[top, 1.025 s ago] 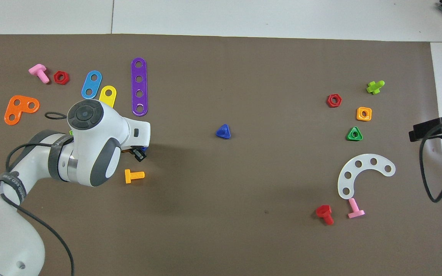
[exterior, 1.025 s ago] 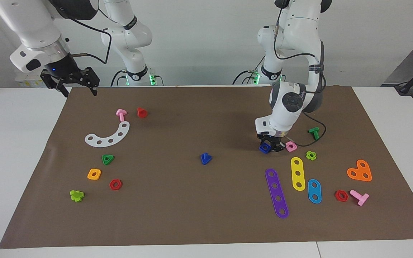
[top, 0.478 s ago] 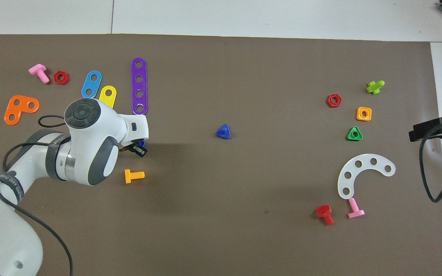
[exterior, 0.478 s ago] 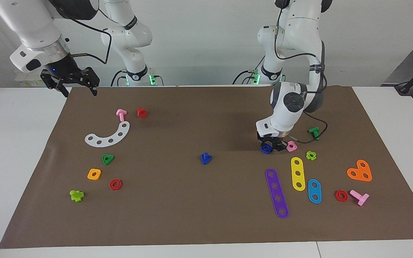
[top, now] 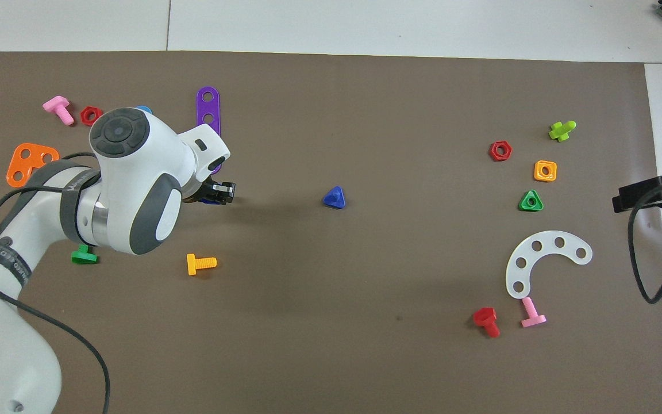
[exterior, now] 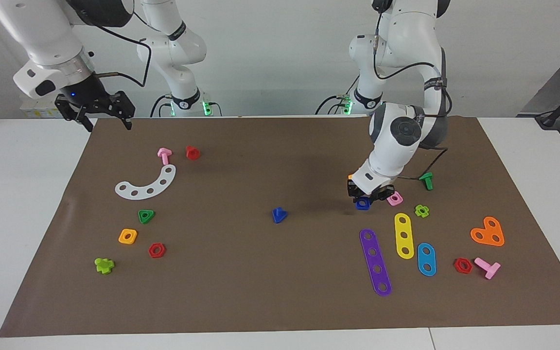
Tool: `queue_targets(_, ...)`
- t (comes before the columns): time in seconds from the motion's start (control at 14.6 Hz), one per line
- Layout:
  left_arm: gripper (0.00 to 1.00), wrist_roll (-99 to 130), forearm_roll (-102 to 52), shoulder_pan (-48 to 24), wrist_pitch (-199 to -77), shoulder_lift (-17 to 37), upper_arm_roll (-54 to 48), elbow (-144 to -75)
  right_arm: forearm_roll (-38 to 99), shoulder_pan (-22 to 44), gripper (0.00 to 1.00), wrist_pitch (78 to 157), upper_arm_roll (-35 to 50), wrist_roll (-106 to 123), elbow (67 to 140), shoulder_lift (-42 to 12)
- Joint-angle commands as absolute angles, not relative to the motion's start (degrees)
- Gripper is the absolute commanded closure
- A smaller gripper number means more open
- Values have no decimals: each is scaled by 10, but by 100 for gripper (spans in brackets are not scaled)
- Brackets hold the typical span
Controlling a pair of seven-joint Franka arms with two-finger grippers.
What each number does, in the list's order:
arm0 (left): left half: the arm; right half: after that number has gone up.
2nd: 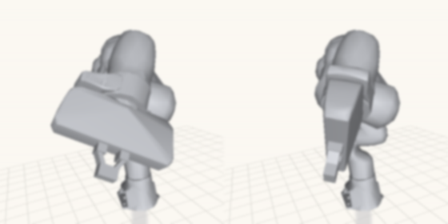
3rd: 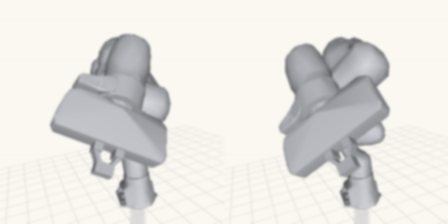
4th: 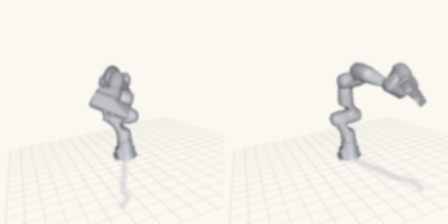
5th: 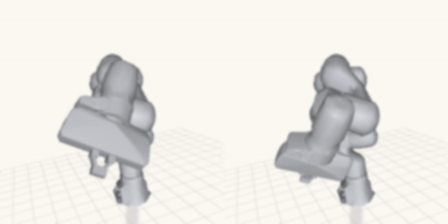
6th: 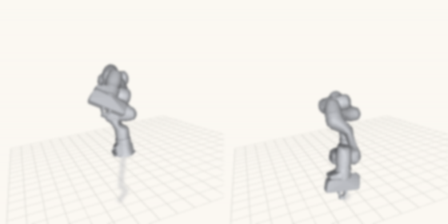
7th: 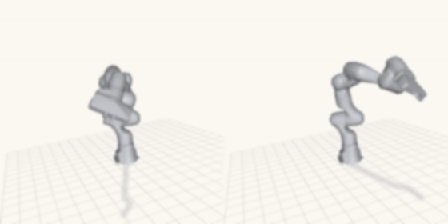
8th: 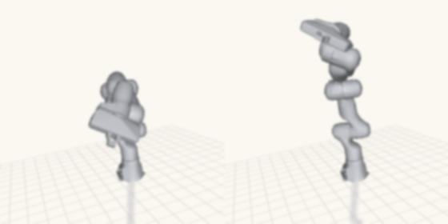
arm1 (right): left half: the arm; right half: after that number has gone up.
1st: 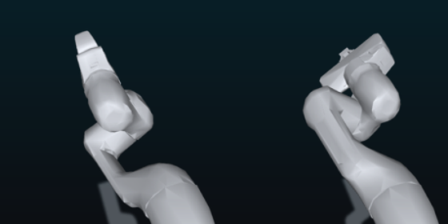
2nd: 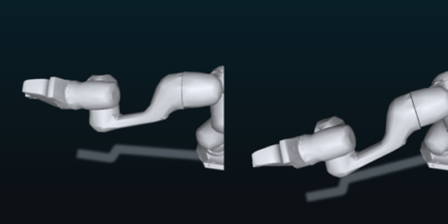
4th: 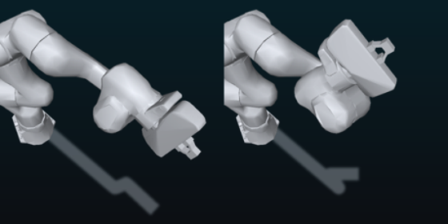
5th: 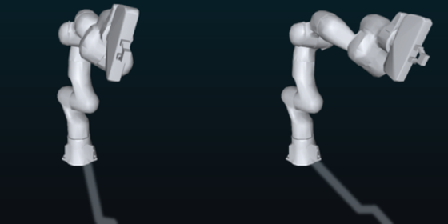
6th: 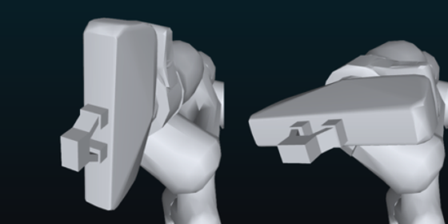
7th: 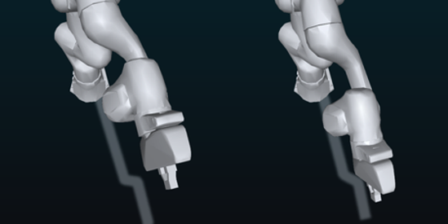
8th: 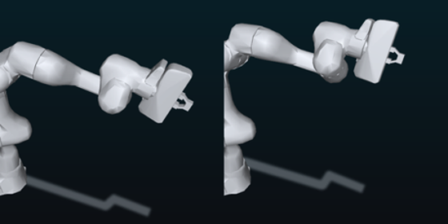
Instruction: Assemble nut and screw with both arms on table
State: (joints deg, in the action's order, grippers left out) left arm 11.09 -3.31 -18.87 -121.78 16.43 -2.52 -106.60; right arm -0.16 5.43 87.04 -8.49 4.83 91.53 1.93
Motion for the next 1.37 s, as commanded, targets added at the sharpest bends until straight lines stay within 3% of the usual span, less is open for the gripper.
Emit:
queue_targets(0.0,95,187,-51,-238,-1187,194,-17,-1007,7,49,0,870,-82,60,918,23)
queue_targets(0.21,96,248,-70,-281,-1133,236,-16,-912,7,49,0,870,-82,60,918,23)
queue_targets(0.68,96,324,-80,-335,-1129,315,-16,-796,7,49,0,870,-82,60,918,23)
queue_targets(1.3,96,344,-80,-367,-1148,337,-16,-790,7,49,0,870,-82,60,918,23)
